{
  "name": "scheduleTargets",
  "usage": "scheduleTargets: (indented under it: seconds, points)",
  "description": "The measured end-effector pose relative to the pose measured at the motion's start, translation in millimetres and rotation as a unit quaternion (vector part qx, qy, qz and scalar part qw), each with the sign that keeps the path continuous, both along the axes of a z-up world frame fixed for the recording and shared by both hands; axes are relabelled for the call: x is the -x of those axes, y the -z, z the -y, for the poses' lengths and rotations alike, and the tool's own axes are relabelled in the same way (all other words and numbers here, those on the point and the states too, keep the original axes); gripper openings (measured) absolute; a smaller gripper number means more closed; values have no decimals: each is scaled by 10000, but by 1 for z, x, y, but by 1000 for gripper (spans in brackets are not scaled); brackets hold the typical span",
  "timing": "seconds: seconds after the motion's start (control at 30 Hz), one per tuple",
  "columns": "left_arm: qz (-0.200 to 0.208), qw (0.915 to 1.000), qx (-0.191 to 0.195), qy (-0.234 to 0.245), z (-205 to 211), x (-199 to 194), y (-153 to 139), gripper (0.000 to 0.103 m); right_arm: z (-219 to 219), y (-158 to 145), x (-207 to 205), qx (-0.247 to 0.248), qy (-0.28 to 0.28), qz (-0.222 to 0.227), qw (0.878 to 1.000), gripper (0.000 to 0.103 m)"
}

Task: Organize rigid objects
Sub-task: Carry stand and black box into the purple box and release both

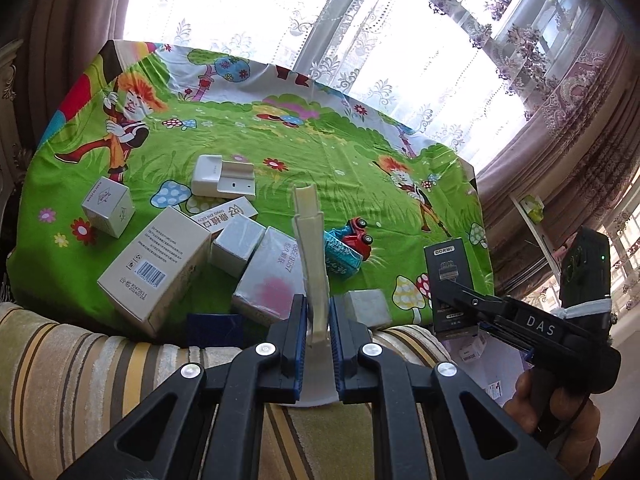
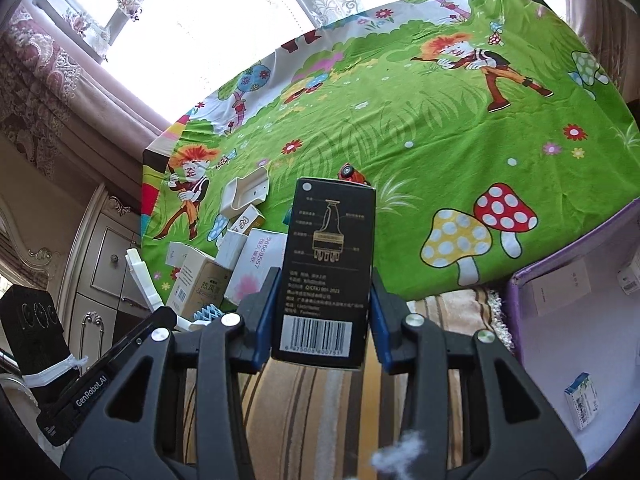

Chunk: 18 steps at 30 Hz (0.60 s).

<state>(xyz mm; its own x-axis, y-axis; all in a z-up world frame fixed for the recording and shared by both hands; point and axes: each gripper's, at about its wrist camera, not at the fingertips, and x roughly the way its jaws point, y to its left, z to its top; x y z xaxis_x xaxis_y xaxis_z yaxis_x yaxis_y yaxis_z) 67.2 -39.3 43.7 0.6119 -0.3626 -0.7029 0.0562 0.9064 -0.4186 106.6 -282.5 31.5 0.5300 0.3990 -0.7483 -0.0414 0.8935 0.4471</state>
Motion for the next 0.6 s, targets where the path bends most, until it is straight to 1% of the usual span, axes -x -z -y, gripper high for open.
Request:
scheduleTargets:
  seconds: [0.3, 0.6]
  points:
    - [-83, 9977, 267, 618, 51, 4, -5, 11, 55, -7, 36, 554, 430, 123, 9975, 45]
    - [-178, 9882, 473, 1445, 119, 11, -9, 11, 108, -8, 70, 1246, 926, 155, 9878, 45]
